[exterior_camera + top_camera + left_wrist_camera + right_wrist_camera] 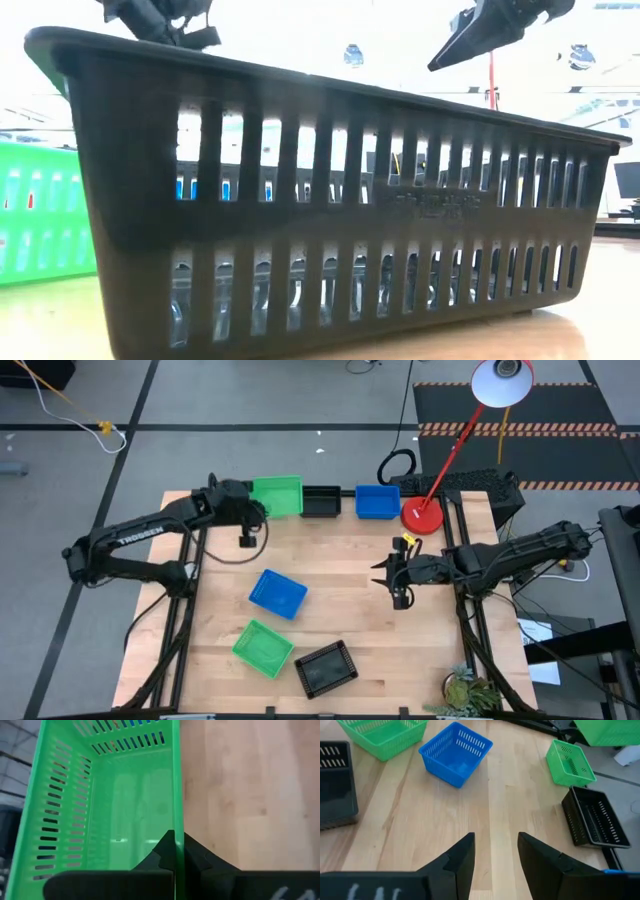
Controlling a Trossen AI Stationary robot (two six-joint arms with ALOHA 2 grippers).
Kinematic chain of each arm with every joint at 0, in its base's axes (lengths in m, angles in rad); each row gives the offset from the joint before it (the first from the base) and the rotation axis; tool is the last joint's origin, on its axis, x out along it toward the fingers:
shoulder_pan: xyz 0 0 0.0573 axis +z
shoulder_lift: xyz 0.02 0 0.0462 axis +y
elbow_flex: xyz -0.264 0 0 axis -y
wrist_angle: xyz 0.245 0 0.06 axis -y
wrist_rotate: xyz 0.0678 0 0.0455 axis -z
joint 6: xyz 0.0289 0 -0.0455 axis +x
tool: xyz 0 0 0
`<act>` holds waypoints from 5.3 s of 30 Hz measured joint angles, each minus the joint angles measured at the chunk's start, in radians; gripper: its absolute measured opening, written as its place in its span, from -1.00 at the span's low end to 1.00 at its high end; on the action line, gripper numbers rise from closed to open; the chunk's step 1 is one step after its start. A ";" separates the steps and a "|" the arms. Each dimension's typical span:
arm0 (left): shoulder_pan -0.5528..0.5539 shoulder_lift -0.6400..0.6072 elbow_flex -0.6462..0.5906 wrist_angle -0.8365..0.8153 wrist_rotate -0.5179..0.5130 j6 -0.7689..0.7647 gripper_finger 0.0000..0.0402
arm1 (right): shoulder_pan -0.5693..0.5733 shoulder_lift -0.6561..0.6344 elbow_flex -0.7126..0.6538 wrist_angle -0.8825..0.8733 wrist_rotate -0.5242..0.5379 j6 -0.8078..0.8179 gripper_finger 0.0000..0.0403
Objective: Stack baskets by color
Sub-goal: Stack the middle green bin on the top green bin, then stack the bottom black bin on the stacked black bins
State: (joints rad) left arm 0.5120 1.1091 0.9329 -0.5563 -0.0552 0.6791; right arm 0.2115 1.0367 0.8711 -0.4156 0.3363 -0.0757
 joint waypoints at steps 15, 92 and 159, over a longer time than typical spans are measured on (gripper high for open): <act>0.325 0.032 -0.149 0.097 0.279 0.216 -0.94 | 0.000 0.000 0.000 -0.015 -0.001 -0.019 -0.30; 0.420 0.272 -0.161 0.188 0.210 0.197 -0.76 | 0.000 0.000 0.000 0.021 -0.028 -0.034 -0.30; 0.084 0.211 -0.163 0.057 -0.177 -0.171 -0.92 | 0.000 0.000 0.000 0.027 -0.028 0.017 -0.30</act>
State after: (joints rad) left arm 0.5955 1.3197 0.7704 -0.4993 -0.2321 0.5077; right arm 0.2115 1.0370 0.8715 -0.3890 0.3080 -0.0589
